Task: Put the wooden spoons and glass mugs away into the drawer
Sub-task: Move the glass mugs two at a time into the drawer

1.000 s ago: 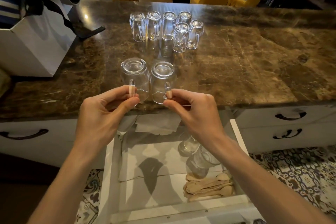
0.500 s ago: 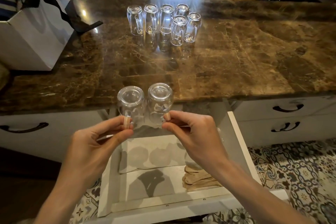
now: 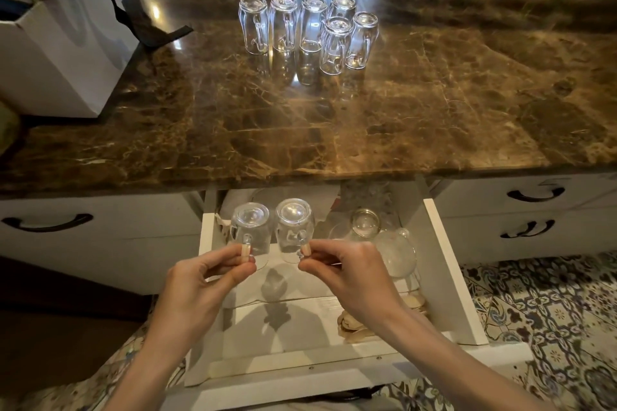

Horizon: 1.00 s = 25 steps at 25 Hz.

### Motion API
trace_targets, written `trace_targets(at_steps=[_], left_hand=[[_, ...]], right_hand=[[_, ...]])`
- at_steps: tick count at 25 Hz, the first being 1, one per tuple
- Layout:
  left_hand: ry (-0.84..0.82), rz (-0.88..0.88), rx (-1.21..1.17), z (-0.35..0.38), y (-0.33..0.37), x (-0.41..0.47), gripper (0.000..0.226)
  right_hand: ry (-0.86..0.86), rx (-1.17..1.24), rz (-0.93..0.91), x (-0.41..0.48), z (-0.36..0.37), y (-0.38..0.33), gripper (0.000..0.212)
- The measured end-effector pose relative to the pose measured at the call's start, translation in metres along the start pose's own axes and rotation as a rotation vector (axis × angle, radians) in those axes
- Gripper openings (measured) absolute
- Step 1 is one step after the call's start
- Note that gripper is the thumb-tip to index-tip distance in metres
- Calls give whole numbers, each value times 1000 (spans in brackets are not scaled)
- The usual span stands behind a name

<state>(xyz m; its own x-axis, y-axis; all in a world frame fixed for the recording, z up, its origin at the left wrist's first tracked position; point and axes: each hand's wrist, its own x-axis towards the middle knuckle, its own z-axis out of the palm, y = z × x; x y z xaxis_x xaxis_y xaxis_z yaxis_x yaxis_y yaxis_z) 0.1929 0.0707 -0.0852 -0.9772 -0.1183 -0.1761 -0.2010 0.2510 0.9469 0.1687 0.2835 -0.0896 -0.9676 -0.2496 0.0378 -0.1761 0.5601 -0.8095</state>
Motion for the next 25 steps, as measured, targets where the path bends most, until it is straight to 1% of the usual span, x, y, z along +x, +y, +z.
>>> trace_targets(at_steps=[4,10,13,16,21,25], left_hand=[[-1,-41,43,8,-18,9,29],[51,-113,50,26,-44,27,23],[37,-137,61,32,-50,32,18],[22,-144,78,36,-55,34,18],[22,-170,95,46,-67,38,16],[79,-166,133,52,-74,44,21]], right_hand=[[-63,-21,90,6,16,15,12],[-151,23,235,19,39,36,11],[-163,53,319,27,49,46,12],[-172,90,384,33,58,53,13],[-152,111,405,41,66,59,10],[-140,123,444,47,72,60,6]])
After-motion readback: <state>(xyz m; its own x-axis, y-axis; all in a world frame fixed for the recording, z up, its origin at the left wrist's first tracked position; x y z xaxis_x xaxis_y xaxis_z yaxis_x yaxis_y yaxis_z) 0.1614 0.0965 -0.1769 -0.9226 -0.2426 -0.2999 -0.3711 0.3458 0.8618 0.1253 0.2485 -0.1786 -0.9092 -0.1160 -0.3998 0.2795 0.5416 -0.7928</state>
